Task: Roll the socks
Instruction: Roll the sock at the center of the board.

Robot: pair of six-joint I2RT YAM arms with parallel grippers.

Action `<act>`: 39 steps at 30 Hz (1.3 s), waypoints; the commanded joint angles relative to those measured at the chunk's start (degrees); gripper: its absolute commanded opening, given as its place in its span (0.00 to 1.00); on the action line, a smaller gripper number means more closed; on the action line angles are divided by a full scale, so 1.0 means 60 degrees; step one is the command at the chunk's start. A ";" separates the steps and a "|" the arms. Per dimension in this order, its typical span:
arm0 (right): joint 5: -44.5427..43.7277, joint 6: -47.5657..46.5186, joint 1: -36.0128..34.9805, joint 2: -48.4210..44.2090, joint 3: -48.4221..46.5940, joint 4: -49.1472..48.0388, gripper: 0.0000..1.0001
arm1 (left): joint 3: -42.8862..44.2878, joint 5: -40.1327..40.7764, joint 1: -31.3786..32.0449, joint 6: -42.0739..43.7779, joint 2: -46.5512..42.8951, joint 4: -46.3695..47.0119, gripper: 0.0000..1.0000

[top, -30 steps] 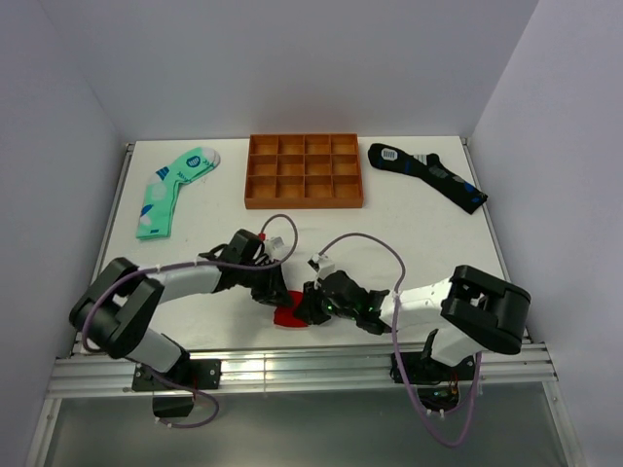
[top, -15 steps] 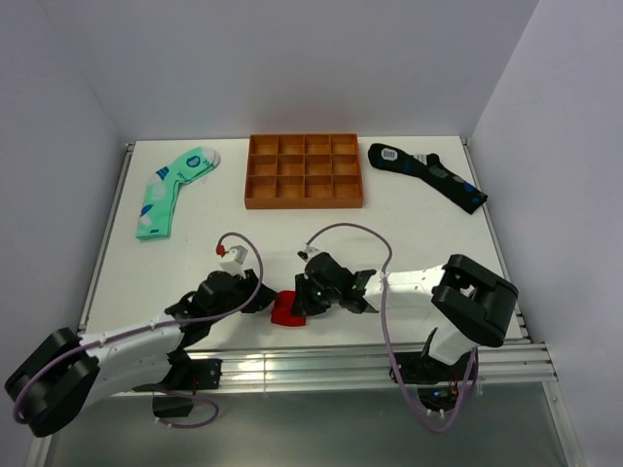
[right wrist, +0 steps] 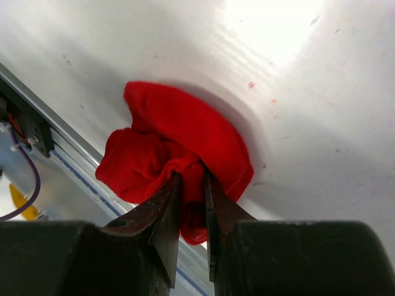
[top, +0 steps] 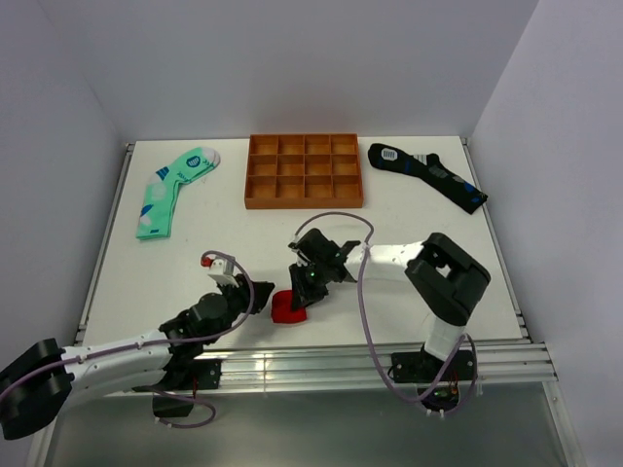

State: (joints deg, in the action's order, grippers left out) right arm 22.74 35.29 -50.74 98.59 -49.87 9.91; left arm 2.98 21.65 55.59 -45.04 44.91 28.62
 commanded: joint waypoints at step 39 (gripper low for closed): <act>-0.1417 -0.4197 0.1616 0.4150 -0.5239 0.8338 0.15 | -0.0570 0.2969 0.4400 0.2378 0.5859 0.6712 0.54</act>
State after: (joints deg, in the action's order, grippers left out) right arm 24.80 12.49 -41.58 120.60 -82.19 60.93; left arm 2.90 38.87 80.01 -34.59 78.63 60.45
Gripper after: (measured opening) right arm 0.238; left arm 0.531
